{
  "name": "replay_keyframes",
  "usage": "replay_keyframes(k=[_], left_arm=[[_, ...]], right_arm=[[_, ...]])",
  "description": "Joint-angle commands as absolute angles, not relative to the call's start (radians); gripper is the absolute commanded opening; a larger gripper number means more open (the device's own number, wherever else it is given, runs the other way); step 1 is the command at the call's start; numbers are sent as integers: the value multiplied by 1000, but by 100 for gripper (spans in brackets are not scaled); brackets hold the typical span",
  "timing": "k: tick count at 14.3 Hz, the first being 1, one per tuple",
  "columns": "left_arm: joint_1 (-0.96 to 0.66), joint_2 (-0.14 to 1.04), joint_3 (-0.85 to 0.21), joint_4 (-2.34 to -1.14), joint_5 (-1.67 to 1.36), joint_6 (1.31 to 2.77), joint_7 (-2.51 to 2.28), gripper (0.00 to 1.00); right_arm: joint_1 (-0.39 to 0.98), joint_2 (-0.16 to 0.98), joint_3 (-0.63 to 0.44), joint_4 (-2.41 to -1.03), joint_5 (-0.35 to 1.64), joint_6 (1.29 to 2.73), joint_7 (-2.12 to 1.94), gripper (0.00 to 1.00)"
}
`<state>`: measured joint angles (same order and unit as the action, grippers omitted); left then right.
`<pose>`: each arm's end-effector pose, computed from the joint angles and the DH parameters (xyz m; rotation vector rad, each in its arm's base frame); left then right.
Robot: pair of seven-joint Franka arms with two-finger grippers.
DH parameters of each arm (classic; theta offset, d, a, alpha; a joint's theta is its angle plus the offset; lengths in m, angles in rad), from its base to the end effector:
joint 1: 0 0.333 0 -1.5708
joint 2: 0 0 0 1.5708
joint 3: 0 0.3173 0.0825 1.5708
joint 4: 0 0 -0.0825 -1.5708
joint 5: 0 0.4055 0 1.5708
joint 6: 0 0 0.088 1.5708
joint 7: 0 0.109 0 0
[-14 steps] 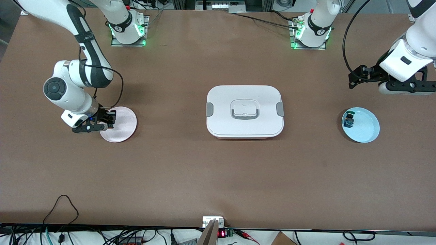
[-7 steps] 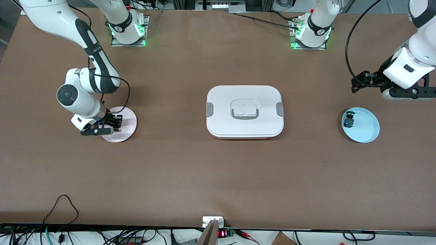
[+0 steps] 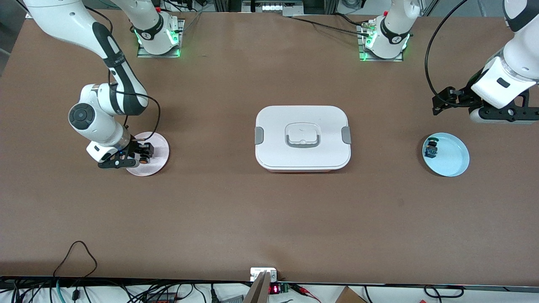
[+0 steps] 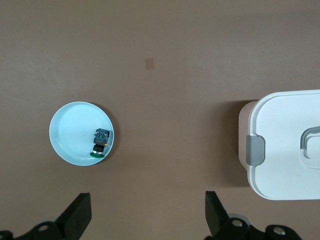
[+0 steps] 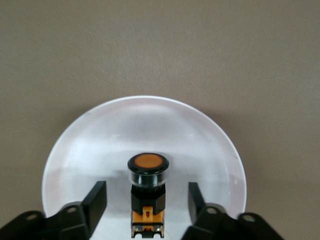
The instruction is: Transfer orange switch to right arm and place
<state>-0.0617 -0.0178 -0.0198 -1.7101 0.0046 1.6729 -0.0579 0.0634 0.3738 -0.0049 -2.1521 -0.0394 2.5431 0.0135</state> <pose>0.5733 -0.0465 0.5738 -3.1350 0.0378 0.0298 0.5830 0.0346 0.2074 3.1155 0.1211 0.0281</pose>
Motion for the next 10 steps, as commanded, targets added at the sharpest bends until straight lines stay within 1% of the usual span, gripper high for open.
replay_keyframes(k=[1, 4, 6, 8, 10], left_arm=[[-69, 3, -14, -1674, 17, 1652, -8, 100], [-66, 5, -12, -1674, 15, 1652, -8, 100], [-75, 8, -17, -1667, 18, 1651, -9, 100], [-78, 9, -20, -1657, 21, 1647, -9, 100], [-78, 8, -23, -1657, 51, 1647, -11, 100]], right_arm=[[63, 292, 8, -2096, -26, 2381, 40, 100], [67, 210, 9, -2001, -28, 2176, 40, 100], [84, 149, 9, -1922, -26, 2012, 44, 100], [84, 91, 9, -1850, -25, 1881, 40, 100], [86, 40, 8, -1787, -22, 1781, 28, 100]])
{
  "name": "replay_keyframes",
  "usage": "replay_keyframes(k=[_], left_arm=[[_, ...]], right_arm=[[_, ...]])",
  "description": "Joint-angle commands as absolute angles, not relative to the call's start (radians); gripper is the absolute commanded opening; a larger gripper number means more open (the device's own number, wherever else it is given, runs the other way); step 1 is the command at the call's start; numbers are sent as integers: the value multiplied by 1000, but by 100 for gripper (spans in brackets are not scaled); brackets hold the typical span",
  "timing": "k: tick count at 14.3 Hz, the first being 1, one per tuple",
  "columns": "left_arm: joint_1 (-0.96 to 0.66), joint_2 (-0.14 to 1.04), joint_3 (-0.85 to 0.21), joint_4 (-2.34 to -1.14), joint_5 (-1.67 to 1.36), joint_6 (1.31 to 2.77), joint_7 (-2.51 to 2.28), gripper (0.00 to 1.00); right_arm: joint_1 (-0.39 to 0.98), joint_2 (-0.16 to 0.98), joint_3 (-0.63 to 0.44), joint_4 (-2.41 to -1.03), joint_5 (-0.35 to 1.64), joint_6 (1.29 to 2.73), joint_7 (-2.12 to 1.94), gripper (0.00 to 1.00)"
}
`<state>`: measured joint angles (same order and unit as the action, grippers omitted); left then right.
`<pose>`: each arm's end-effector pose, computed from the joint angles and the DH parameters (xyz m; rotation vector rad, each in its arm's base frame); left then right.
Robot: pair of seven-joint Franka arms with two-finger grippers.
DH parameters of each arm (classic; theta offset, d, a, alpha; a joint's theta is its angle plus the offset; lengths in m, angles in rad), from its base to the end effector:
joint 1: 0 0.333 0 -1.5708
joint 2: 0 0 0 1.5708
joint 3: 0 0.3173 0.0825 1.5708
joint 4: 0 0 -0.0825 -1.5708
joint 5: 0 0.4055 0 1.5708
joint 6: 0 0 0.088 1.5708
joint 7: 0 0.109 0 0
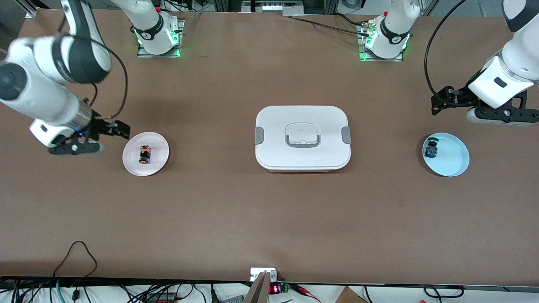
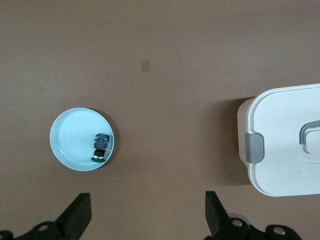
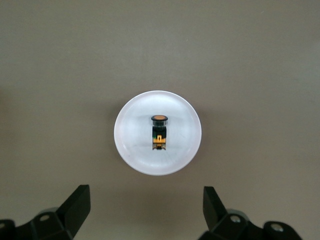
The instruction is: Transfer orange switch to right arm and place
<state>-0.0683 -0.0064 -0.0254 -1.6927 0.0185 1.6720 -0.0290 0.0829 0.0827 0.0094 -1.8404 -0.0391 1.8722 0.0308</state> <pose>0.5768 -0.0524 0.5758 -3.1204 0.1041 0.0205 0.5976 0.0521 0.4666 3.0992 0.1148 -0.0753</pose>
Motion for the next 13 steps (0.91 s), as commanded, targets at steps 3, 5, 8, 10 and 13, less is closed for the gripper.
replay_keyframes(k=[3, 5, 8, 10, 13], left_arm=[[-78, 8, -20, -1655, 49, 1647, -9, 100], [-75, 8, -18, -1655, 46, 1647, -15, 100], [-71, 8, -18, -1655, 37, 1646, -26, 100], [-71, 8, -18, -1654, 28, 1646, -58, 100], [-71, 8, -18, -1654, 23, 1644, -72, 100]], right_arm=[[77, 38, -1, -1637, 27, 1639, 23, 100], [72, 46, -3, -1592, 34, 1597, 21, 100], [72, 44, -3, -1586, 79, 1595, 25, 100], [74, 43, -2, -1586, 98, 1595, 29, 100], [72, 46, -2, -1586, 101, 1595, 21, 100]])
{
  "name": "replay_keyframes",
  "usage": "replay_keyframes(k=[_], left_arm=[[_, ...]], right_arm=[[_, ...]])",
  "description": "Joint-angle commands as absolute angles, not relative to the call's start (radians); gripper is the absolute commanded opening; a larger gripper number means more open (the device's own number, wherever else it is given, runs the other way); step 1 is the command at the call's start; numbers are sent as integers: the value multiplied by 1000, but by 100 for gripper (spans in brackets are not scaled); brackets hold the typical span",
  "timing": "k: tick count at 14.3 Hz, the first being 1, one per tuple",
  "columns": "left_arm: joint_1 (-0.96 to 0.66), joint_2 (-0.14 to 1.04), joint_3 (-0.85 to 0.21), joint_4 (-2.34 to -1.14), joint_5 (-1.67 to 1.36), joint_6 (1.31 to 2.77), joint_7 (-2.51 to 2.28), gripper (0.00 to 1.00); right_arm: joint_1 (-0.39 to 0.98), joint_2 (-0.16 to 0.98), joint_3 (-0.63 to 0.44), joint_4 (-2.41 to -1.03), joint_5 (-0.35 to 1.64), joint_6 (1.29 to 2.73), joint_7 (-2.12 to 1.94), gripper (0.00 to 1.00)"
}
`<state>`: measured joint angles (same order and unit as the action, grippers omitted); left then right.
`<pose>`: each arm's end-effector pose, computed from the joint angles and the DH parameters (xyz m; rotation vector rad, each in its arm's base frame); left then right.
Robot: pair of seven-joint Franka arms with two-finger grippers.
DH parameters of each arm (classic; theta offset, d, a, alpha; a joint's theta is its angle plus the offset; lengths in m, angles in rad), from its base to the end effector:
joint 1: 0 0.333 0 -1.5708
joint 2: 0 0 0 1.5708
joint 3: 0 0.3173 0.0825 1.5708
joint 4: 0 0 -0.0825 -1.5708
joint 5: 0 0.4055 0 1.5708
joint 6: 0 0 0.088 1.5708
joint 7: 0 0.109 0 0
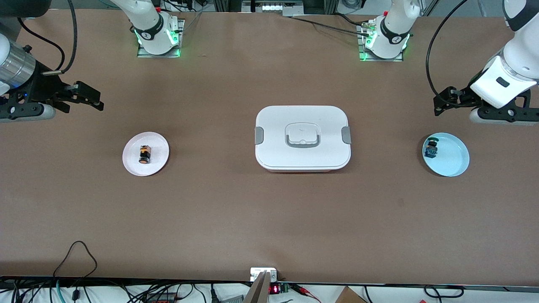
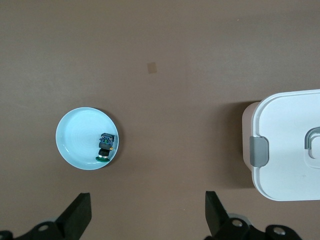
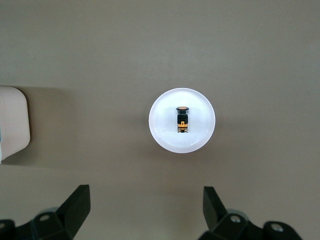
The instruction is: Transfer orange switch to right arm and place
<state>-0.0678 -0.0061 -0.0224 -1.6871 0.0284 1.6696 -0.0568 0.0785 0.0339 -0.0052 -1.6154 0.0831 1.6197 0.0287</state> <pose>0.5773 -0.0494 0.5782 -3.1119 0.0566 0.0145 0.5865 0.0518 0.5866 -3.0594 -0.0601 0.0517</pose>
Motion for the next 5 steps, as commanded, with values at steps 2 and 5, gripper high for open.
replay_keyframes(k=[2, 5], left_arm=[[-71, 8, -18, -1654, 23, 1644, -72, 100], [-72, 8, -18, -1652, 23, 1644, -72, 100]], right_arm=[[71, 48, -2, -1586, 103, 1598, 21, 100], [72, 49, -2, -1585, 103, 1595, 18, 100]])
